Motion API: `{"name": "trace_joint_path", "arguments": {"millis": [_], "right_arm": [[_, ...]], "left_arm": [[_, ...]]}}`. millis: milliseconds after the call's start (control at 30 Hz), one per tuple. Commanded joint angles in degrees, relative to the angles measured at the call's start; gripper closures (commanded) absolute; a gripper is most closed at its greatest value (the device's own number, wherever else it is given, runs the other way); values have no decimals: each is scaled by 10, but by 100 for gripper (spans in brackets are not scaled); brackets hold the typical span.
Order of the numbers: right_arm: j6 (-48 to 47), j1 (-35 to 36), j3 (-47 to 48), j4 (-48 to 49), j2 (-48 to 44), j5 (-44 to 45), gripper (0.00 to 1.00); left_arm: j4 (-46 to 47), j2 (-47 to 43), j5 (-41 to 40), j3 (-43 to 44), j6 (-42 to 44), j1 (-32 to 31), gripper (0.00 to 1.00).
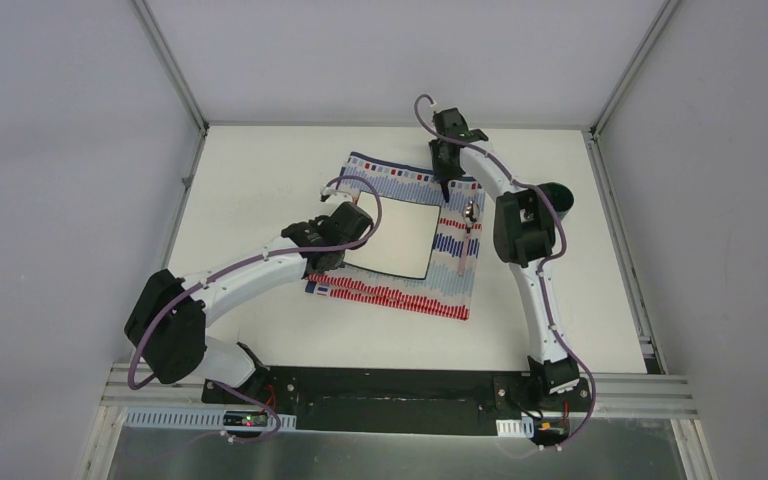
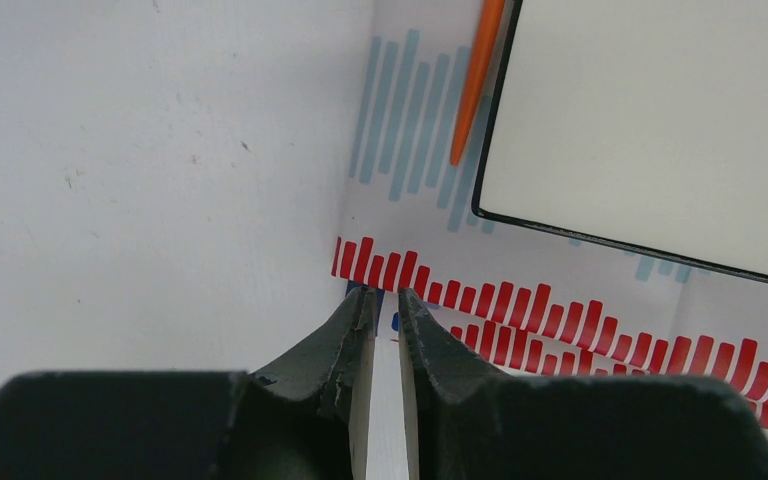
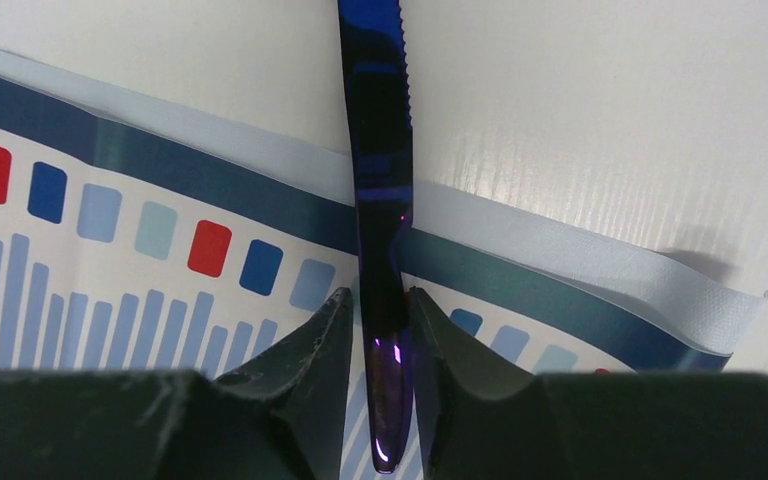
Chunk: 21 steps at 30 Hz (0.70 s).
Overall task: Set the dinner table for one person
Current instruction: Move the knife to the napkin.
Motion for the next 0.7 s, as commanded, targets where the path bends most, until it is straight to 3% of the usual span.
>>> {"name": "trace_joint_path", "arguments": {"millis": [0, 167, 667], "right_arm": [[4, 21, -48, -92, 20, -10, 73], [12, 23, -88, -85, -1, 5, 100], [46, 23, -275, -25, -111, 40, 100]], "left_arm": [[13, -31, -6, -5, 11, -1, 83], [13, -31, -1, -4, 10, -1, 83], [12, -36, 12, 2, 10, -1, 84]]}}
